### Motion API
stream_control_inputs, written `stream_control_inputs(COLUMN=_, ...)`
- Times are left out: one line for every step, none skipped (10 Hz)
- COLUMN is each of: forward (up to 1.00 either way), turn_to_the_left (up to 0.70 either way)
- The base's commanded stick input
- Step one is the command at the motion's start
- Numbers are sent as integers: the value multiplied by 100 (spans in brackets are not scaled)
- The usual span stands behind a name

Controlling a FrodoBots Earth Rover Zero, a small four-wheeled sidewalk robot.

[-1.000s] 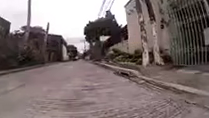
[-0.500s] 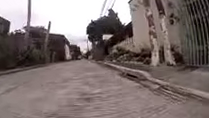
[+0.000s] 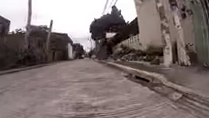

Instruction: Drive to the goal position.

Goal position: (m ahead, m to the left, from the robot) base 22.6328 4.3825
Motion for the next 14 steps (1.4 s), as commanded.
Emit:
stream_control_inputs(forward=100, turn_to_the_left=0)
stream_control_inputs(forward=100, turn_to_the_left=0)
stream_control_inputs(forward=100, turn_to_the_left=0)
stream_control_inputs(forward=100, turn_to_the_left=0)
stream_control_inputs(forward=100, turn_to_the_left=0)
stream_control_inputs(forward=100, turn_to_the_left=0)
stream_control_inputs(forward=100, turn_to_the_left=0)
stream_control_inputs(forward=100, turn_to_the_left=0)
stream_control_inputs(forward=100, turn_to_the_left=0)
stream_control_inputs(forward=100, turn_to_the_left=0)
stream_control_inputs(forward=100, turn_to_the_left=0)
stream_control_inputs(forward=100, turn_to_the_left=0)
stream_control_inputs(forward=100, turn_to_the_left=0)
stream_control_inputs(forward=100, turn_to_the_left=0)
